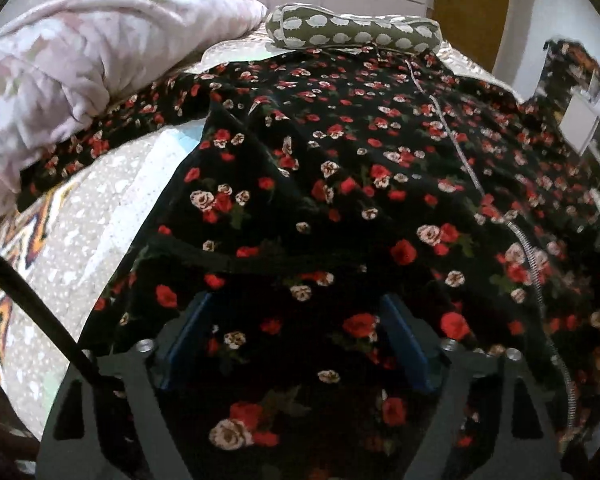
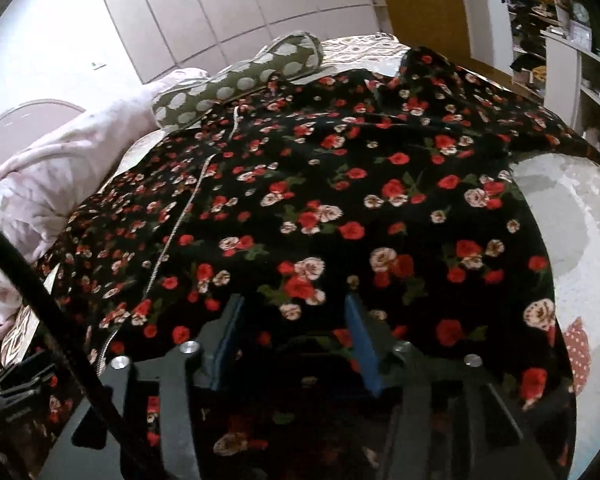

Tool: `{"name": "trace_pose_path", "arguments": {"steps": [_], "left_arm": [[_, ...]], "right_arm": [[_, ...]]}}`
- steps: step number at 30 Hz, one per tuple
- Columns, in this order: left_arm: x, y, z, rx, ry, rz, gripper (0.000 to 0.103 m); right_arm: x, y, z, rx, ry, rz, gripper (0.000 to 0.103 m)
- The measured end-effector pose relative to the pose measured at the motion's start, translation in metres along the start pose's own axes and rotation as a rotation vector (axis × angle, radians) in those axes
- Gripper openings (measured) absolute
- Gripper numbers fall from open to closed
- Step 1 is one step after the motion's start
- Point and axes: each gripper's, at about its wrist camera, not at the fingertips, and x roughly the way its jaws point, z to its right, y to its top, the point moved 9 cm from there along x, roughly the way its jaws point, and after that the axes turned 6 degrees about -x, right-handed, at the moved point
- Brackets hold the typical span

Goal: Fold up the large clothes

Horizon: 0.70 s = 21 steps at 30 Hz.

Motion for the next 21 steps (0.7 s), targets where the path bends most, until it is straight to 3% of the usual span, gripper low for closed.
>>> {"name": "trace_pose_path", "arguments": {"steps": [8, 21], "left_arm": [[0.009, 0.000, -0.007, -0.036, 0.084, -0.022, 0.103], [0.012, 0.001, -0.005, -0.059, 0.126, 0.004, 0.103]], "right_arm": [[0.003, 0.002, -0.012, -0.066, -0.001, -0.003, 0.077], [0.011, -0.001, -0.024, -0.155, -0.016, -0.036, 0.093]]}}
